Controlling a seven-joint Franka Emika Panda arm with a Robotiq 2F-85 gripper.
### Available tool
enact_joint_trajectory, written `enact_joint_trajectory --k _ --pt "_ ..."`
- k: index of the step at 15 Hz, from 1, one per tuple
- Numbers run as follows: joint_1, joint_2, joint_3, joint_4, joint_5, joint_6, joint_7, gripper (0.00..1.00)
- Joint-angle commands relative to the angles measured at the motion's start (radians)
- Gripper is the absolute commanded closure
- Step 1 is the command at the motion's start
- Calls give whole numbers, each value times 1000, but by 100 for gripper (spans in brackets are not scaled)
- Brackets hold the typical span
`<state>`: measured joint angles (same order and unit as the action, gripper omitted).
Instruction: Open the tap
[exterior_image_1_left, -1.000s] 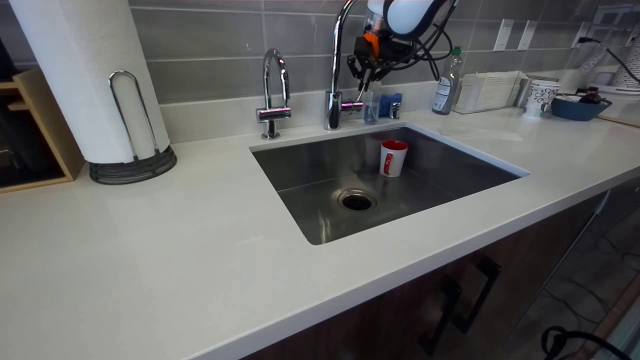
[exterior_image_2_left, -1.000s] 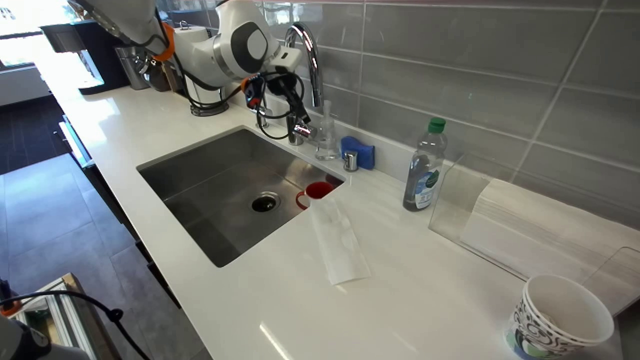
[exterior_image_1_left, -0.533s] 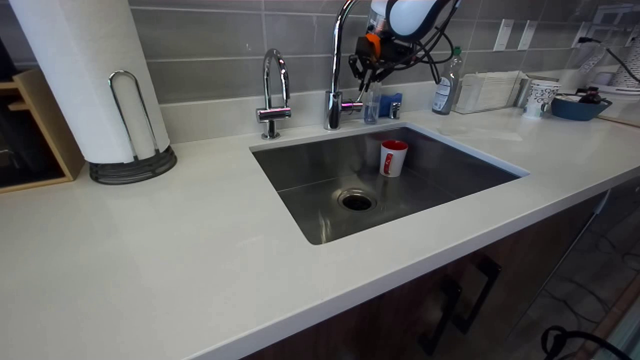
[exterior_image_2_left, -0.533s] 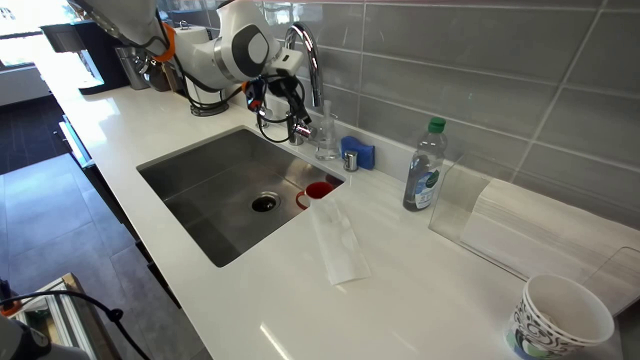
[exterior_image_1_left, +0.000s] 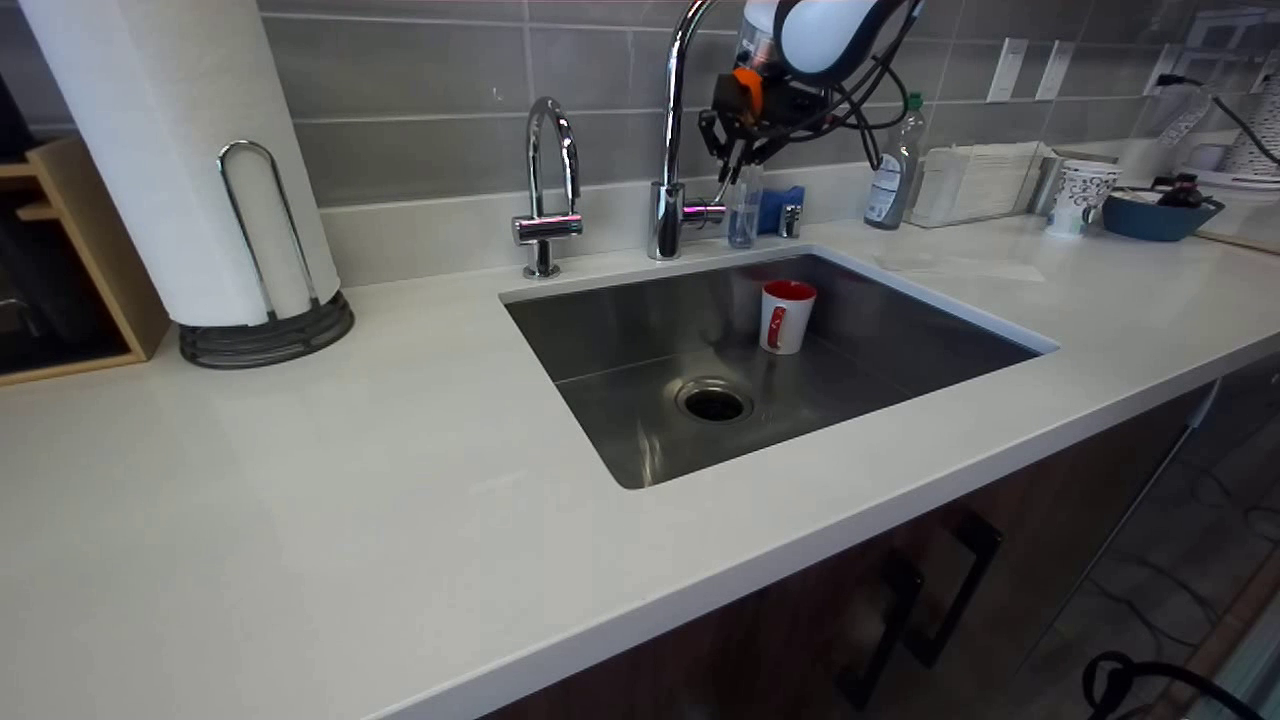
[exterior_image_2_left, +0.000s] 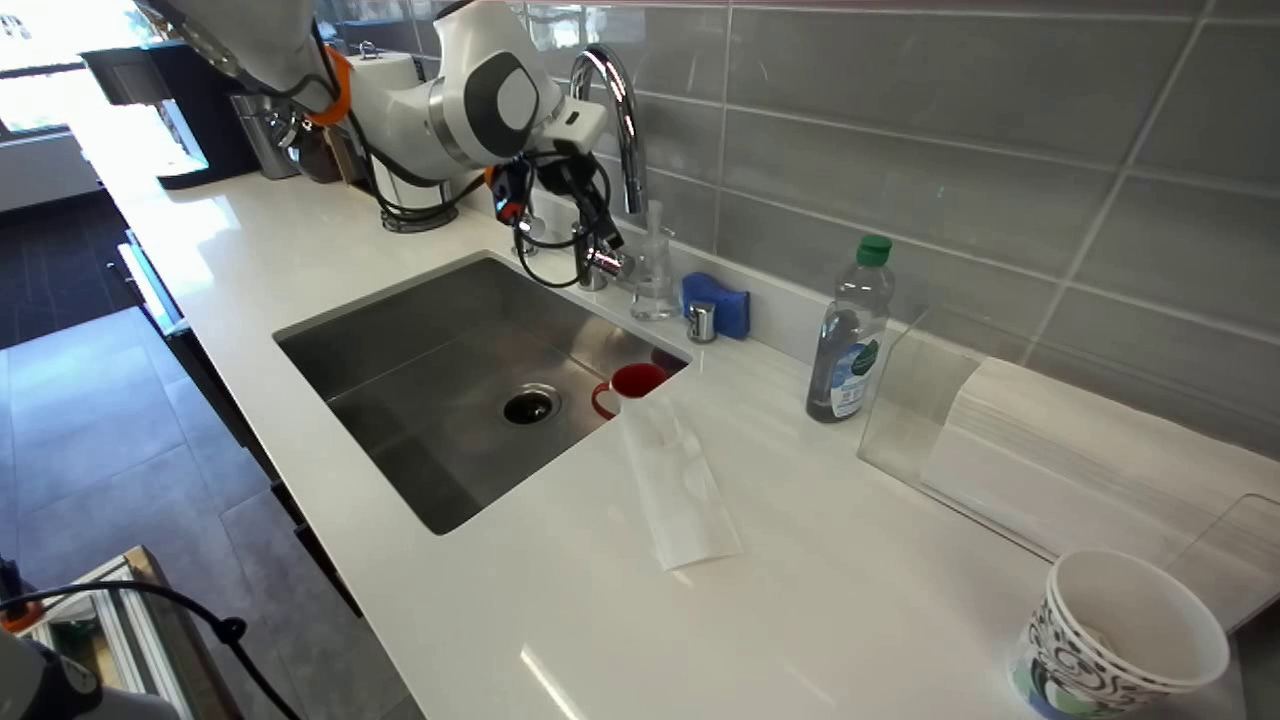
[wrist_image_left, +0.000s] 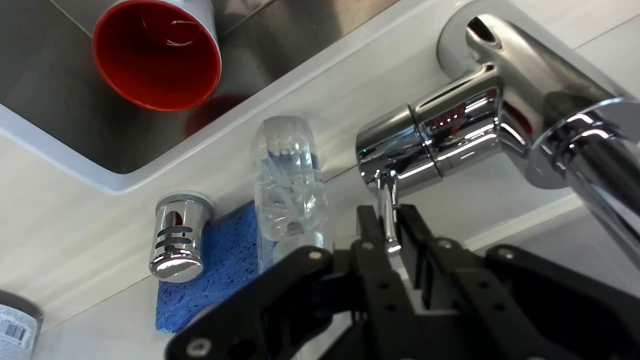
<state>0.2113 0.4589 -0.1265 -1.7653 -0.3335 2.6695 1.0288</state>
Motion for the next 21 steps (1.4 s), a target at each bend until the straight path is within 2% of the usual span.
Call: enact_joint_trajectory --k 1,11,12,13,16,18,20,21 --pt "-12 -5 -39 -50 8 0 -15 96" --pt "-12 10 -51 -52 7 35 -18 96" --pt "-15 8 -46 -54 11 37 -25 83" --pt "-17 8 -43 -55 15 38 -30 63" --pt "-19 23 -58 -55 17 40 -34 66" --pt "-18 26 -63 -56 19 48 -41 74" --pt "-14 19 -62 -62 18 55 -46 97" --pt "-14 26 -59 -54 21 61 -51 99"
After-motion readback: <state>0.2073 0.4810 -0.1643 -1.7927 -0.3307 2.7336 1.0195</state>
